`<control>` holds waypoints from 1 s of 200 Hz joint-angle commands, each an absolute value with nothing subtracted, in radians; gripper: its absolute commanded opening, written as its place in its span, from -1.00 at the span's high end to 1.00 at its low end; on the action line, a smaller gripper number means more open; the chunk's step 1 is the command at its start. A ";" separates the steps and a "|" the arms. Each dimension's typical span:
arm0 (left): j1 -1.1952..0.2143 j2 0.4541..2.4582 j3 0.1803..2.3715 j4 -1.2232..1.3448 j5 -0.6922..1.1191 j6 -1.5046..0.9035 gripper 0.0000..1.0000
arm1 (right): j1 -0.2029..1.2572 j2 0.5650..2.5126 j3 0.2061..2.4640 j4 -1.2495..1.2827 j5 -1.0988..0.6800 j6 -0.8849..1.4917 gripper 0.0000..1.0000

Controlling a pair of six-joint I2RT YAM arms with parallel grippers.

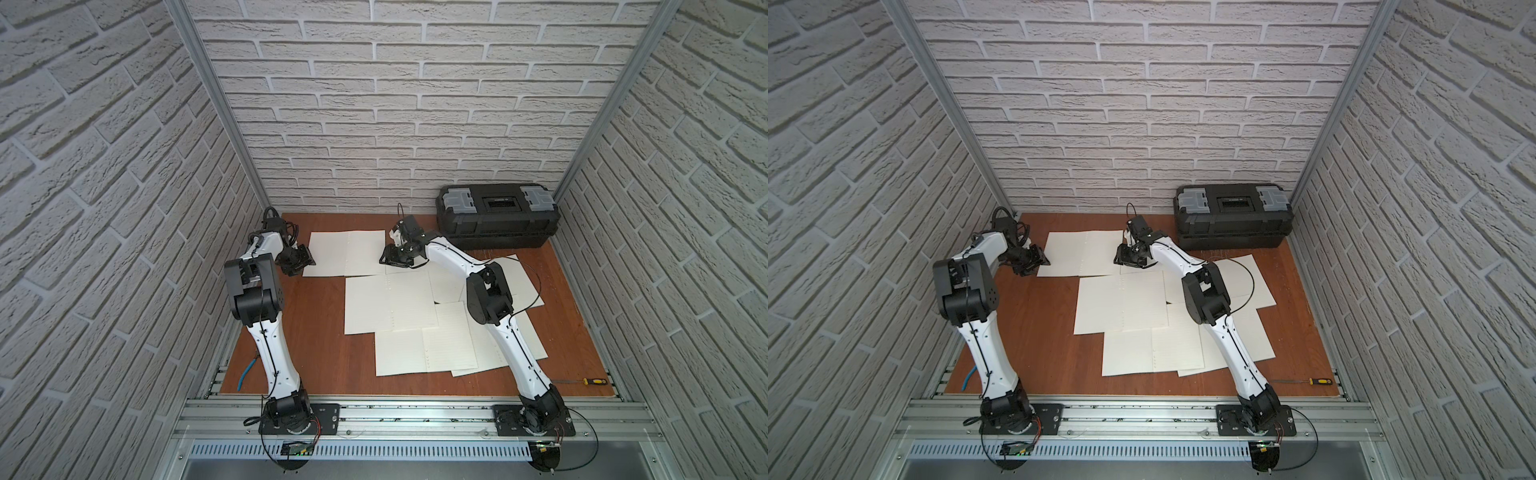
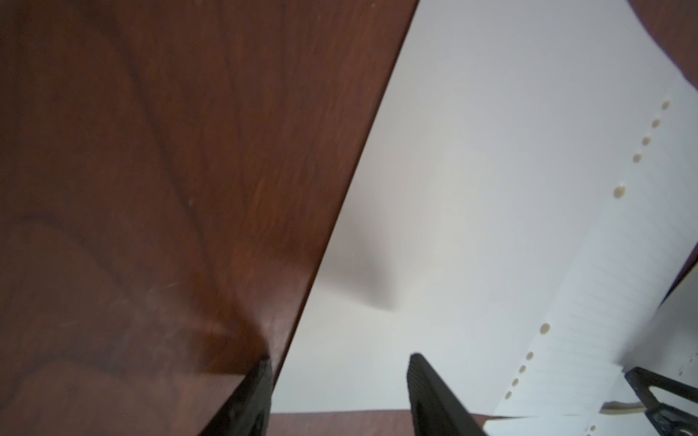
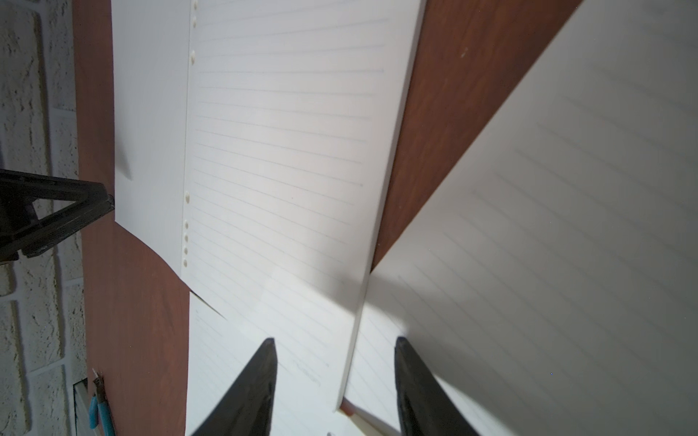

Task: Close the notebook
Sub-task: Close the notebook at the center of the board.

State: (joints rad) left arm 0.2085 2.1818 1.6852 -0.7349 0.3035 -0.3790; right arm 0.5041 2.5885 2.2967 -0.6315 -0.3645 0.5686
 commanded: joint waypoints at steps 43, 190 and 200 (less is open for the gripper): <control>0.189 2.223 1.730 -0.783 0.279 -0.337 -0.16 | 0.515 2.603 2.315 -0.583 -0.416 0.580 0.00; 0.216 2.124 1.609 -0.594 0.636 -0.371 -0.04 | 0.520 2.618 2.316 -0.583 -0.445 0.586 0.02; 0.222 2.119 1.599 -0.579 0.656 -0.378 -0.04 | 0.520 2.618 2.316 -0.582 -0.447 0.588 0.02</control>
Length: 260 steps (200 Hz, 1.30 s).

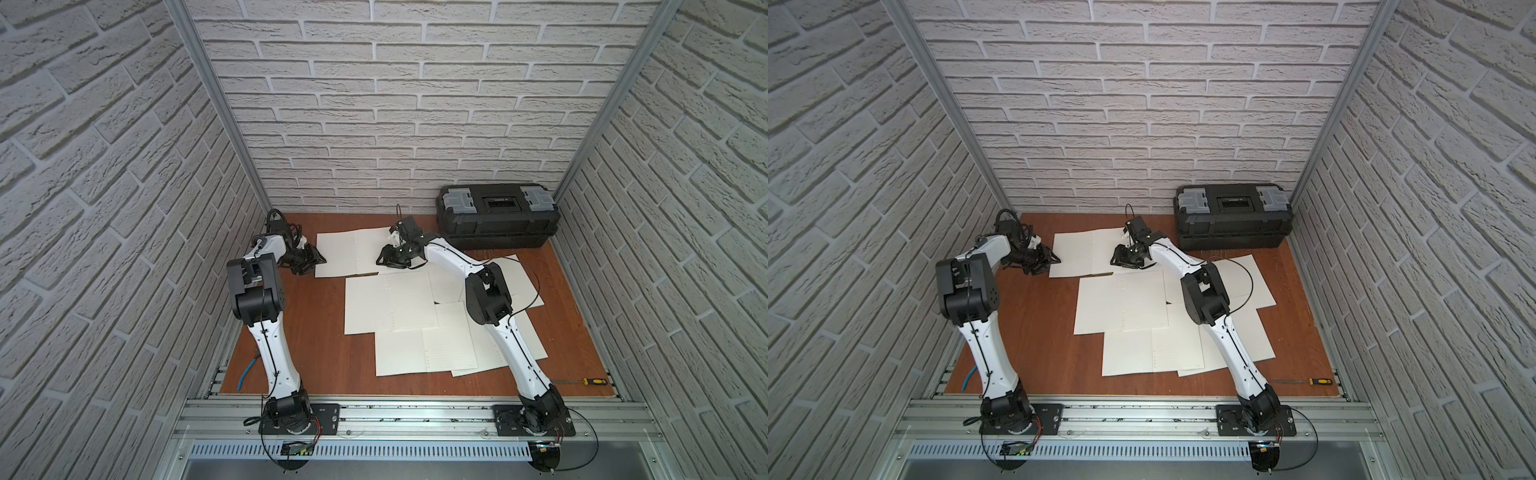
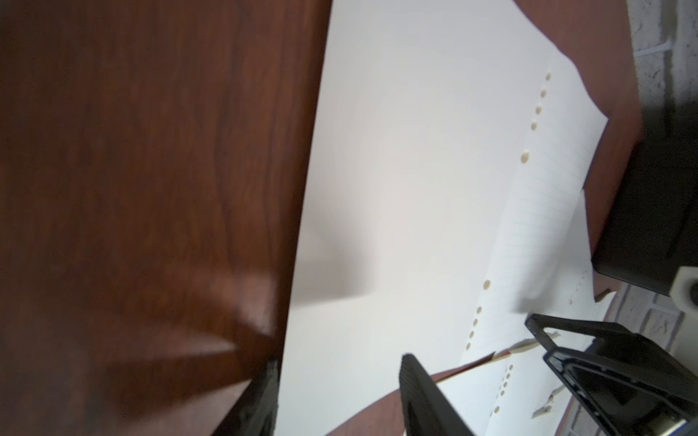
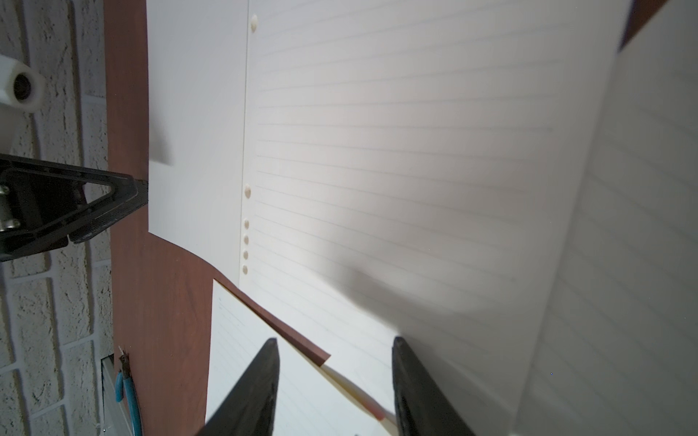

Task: Close the notebook
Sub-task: Close the notebook at the center of the board.

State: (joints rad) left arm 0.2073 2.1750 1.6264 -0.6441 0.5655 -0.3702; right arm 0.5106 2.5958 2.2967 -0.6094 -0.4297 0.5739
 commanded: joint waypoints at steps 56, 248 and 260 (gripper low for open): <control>0.226 2.115 1.592 -0.560 0.701 -0.388 -0.01 | 0.523 2.623 2.316 -0.580 -0.451 0.591 0.02; 0.223 2.108 1.575 -0.507 0.875 -0.382 0.07 | 0.528 2.643 2.316 -0.560 -0.473 0.619 0.03; 0.222 2.106 1.574 -0.502 0.890 -0.383 0.07 | 0.528 2.644 2.316 -0.558 -0.474 0.619 0.03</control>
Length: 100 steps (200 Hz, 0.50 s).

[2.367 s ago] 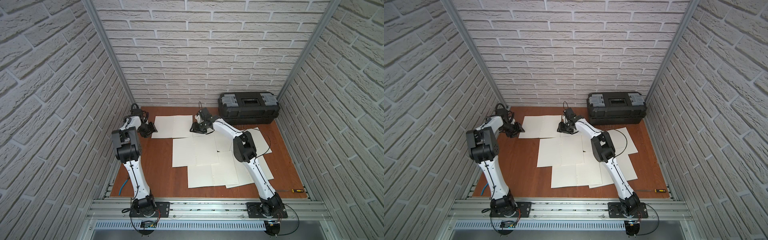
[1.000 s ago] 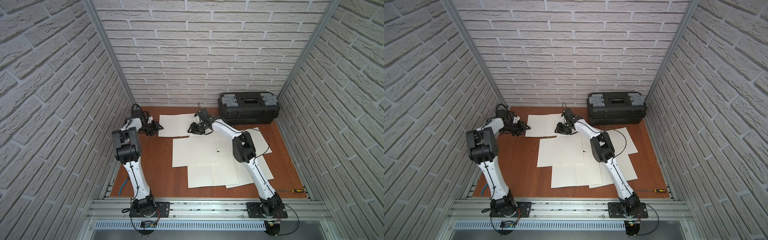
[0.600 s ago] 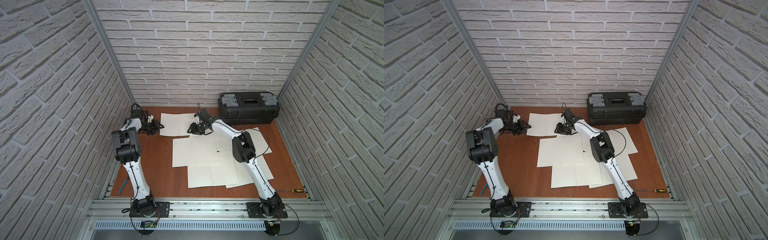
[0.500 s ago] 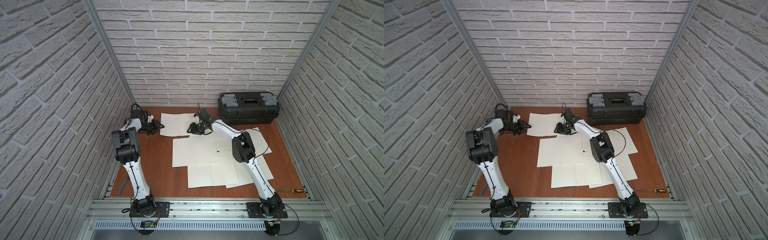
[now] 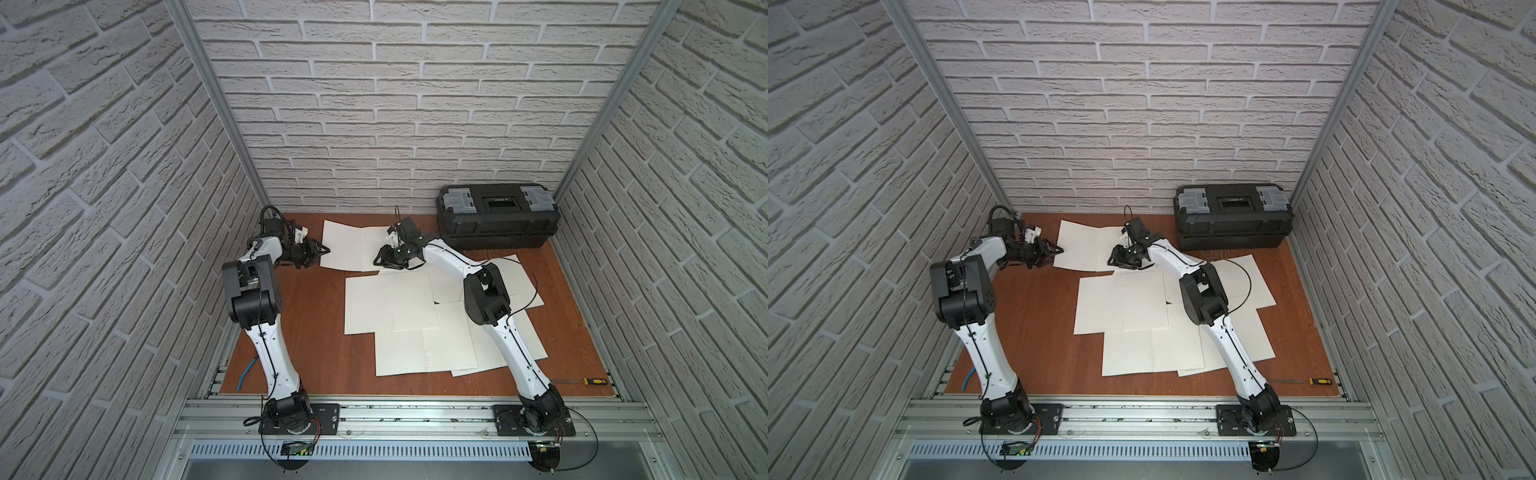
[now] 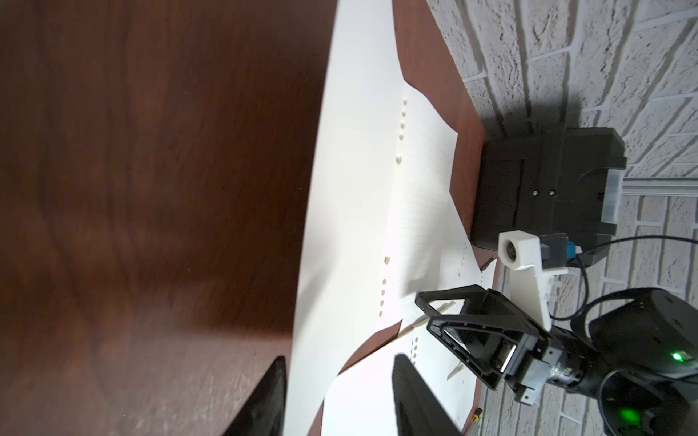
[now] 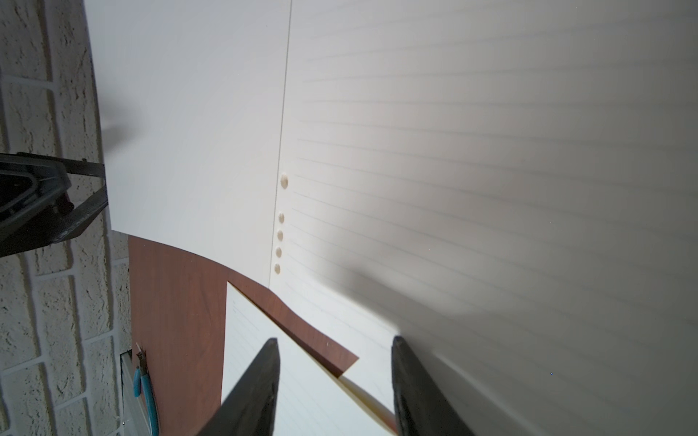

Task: Close the notebook
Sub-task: Close the notebook at the center of the board.

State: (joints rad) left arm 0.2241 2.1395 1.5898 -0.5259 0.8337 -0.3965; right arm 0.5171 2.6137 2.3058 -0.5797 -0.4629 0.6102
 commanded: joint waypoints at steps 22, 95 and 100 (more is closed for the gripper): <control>0.217 2.110 1.580 -0.517 0.876 -0.375 0.07 | 0.528 2.644 2.316 -0.557 -0.474 0.619 0.03; 0.213 2.113 1.595 -0.549 0.829 -0.364 0.64 | 0.528 2.630 2.292 -0.543 -0.477 0.620 0.04; 0.212 2.113 1.595 -0.550 0.827 -0.364 0.66 | 0.528 2.628 2.288 -0.539 -0.477 0.620 0.04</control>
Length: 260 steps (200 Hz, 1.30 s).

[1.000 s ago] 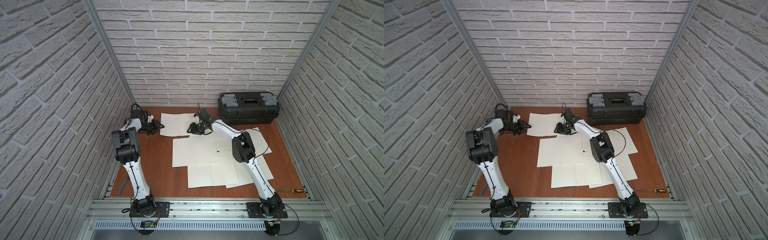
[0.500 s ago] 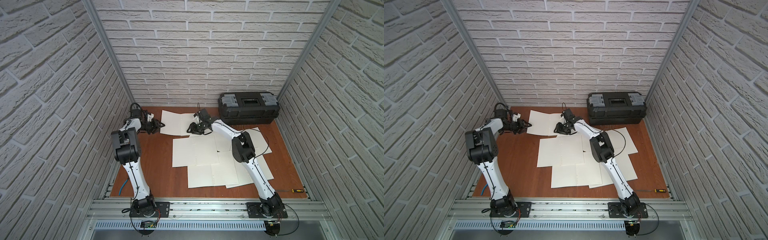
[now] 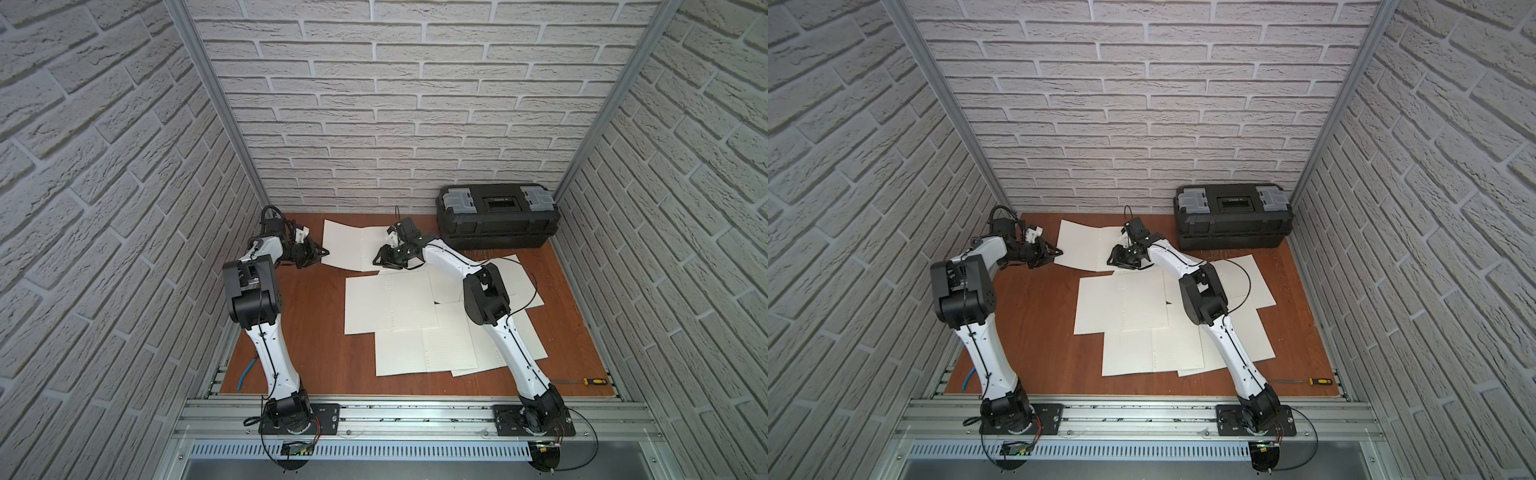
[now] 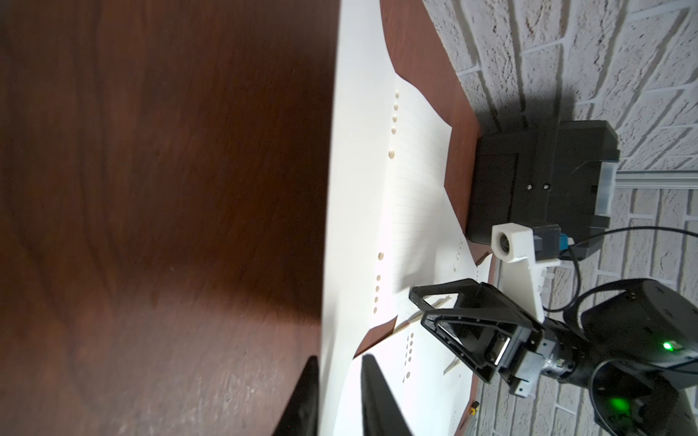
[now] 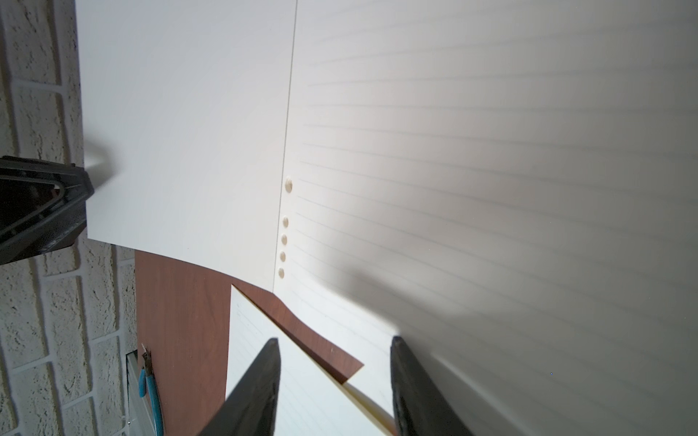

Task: Close the notebook
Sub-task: Close the notebook at the center of the board.

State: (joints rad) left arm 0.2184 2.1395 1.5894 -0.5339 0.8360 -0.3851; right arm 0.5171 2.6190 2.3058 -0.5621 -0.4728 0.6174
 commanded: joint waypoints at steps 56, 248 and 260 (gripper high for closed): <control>0.210 2.109 1.605 -0.557 0.809 -0.367 0.94 | 0.528 2.583 2.269 -0.526 -0.477 0.607 0.05; 0.267 2.045 1.693 -0.744 0.651 -0.286 1.00 | 0.472 2.373 2.106 -0.512 -0.439 0.560 0.06; 0.272 2.038 1.699 -0.755 0.639 -0.280 1.00 | 0.470 2.371 2.099 -0.511 -0.440 0.559 0.06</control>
